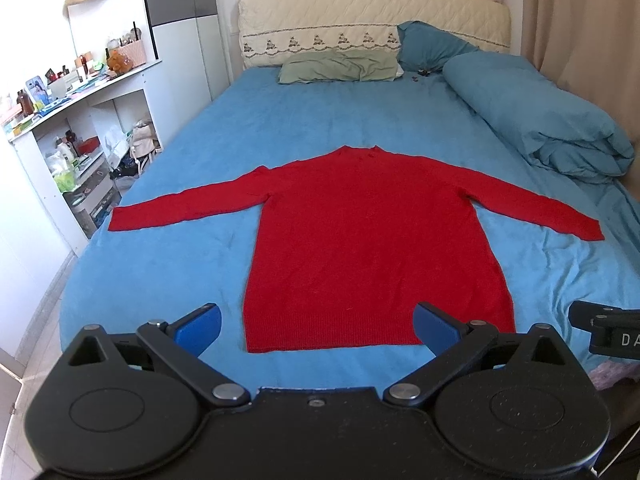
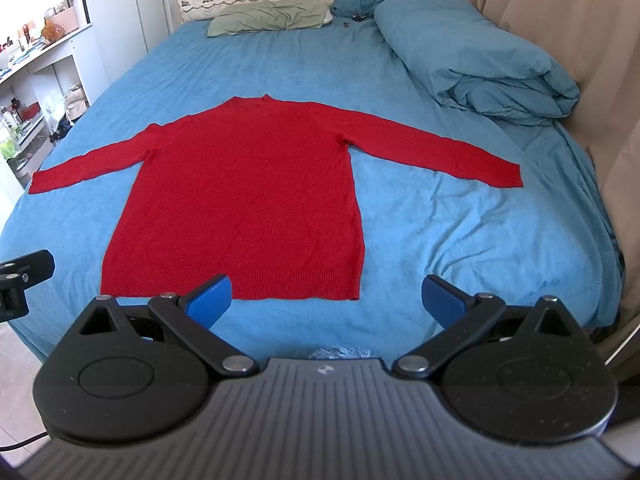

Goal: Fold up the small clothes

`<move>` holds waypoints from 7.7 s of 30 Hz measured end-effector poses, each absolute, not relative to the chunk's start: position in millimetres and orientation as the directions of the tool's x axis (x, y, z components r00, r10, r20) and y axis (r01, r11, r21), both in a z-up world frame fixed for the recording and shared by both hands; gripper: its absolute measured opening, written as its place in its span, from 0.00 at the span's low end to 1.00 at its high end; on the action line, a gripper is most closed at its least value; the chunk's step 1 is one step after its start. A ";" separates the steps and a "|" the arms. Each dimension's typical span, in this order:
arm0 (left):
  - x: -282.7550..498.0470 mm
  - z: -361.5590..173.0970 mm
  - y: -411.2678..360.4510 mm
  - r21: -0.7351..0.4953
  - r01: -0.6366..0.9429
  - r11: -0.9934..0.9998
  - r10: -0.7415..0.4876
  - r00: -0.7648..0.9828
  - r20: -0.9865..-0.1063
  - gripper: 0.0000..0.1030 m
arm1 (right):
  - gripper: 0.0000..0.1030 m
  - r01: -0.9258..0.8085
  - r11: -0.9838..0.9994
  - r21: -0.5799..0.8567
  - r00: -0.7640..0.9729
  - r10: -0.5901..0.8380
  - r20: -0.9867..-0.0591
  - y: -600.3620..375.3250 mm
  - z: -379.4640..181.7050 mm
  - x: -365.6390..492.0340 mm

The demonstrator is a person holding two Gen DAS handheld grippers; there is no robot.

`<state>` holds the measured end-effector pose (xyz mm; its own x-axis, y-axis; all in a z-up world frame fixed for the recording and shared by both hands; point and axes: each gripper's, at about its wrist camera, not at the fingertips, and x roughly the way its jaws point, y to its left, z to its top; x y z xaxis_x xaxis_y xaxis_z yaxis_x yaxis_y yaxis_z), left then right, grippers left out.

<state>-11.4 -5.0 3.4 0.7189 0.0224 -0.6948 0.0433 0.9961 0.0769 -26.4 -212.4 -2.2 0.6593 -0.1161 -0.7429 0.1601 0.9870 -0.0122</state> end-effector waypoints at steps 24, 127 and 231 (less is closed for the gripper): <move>-13.1 3.8 -5.3 0.086 0.034 0.996 0.036 0.714 -0.699 1.00 | 1.00 0.164 0.986 0.013 0.661 -0.100 -0.743 -215.9 -1.4 -26.5; 473.9 -142.9 37.2 -0.105 -0.044 0.994 -0.055 0.618 -0.784 1.00 | 0.22 -0.009 0.937 0.350 0.943 0.124 -0.309 -268.3 -141.2 466.5; 482.4 -217.0 33.3 -0.073 -0.001 0.997 -0.055 0.641 -0.765 0.61 | 1.00 0.134 0.990 0.044 0.708 -0.065 -0.703 -304.6 -251.0 445.3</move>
<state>482.4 33.3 -217.0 0.6413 -0.0553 -0.7653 -0.0014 0.9973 -0.0731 445.3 -304.6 -251.0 0.7081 -0.0650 -0.7031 0.1344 0.9900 0.0439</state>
